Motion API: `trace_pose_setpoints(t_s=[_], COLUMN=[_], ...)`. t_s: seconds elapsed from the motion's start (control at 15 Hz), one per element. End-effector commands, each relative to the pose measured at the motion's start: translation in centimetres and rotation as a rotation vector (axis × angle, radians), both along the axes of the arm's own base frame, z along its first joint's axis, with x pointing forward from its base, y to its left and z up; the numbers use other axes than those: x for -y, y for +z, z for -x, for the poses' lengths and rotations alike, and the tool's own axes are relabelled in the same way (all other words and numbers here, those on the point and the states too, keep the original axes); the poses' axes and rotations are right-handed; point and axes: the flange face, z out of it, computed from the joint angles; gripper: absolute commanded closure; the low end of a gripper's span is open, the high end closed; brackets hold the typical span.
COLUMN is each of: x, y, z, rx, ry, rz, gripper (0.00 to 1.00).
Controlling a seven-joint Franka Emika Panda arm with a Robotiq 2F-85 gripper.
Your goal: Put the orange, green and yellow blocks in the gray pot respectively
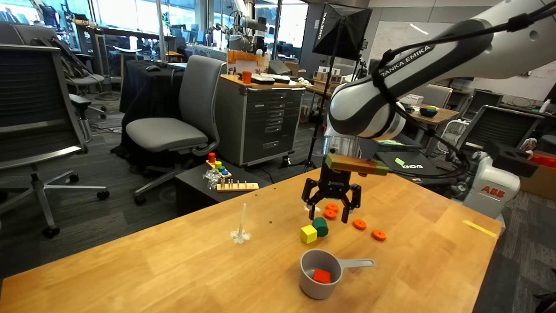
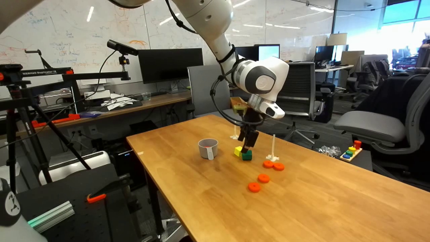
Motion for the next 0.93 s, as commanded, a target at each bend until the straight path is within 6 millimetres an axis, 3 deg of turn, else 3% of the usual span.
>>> trace_pose_setpoints(t_s=[0.0, 0.8, 0.87], x=[0.9, 1.8, 1.8], y=[0.2, -2.6, -2.7], z=[-0.6, -1.2, -1.4], rx=[0.022, 0.012, 0.016], ry=[0.016, 0.057, 0.061], rz=[0.016, 0.025, 0.03], gripper=[0.0, 0.0, 0.25])
